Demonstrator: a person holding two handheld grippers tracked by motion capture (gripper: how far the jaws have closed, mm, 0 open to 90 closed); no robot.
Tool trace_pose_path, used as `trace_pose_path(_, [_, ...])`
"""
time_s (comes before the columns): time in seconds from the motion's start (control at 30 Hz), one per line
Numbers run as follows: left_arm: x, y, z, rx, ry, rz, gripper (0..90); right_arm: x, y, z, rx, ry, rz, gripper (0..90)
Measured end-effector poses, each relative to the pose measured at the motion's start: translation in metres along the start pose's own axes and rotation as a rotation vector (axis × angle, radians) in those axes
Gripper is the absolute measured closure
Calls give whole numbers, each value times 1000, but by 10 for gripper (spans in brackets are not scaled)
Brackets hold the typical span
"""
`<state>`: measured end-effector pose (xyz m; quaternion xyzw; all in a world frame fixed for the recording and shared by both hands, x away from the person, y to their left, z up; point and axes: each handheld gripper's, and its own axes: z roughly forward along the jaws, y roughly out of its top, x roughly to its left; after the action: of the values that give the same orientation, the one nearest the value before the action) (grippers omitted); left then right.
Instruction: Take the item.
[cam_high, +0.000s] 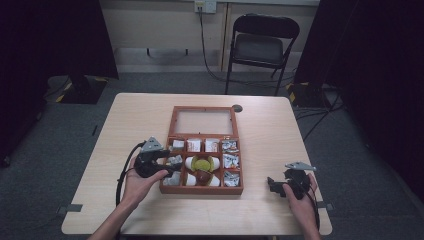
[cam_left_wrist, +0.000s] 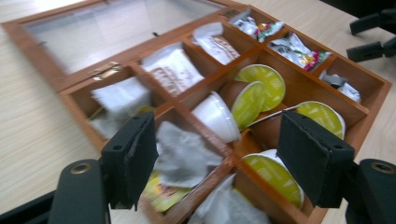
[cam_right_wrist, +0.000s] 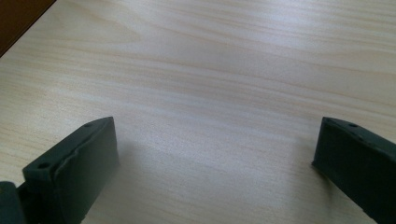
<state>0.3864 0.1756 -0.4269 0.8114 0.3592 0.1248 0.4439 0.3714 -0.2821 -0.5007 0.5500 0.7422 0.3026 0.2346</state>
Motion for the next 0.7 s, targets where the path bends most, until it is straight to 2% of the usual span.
trace_pose_path(0.1, [-3,2,4,7,-9,7,289,0,0,0,0,-1,-1,0])
trace_pose_path(0.13, [-5,2,5,11,-24,3,293,0,0,0,0,-1,-1,0])
trace_pose_path(0.27, [-6,3,8,14,-27,9,301,0,0,0,0,-1,-1,0])
trace_pose_path(0.53, [-17,14,25,30,-64,22,304,0,0,0,0,-1,-1,0])
trace_pose_path(0.7, [-20,16,33,43,-85,19,303,0,0,0,0,-1,-1,0])
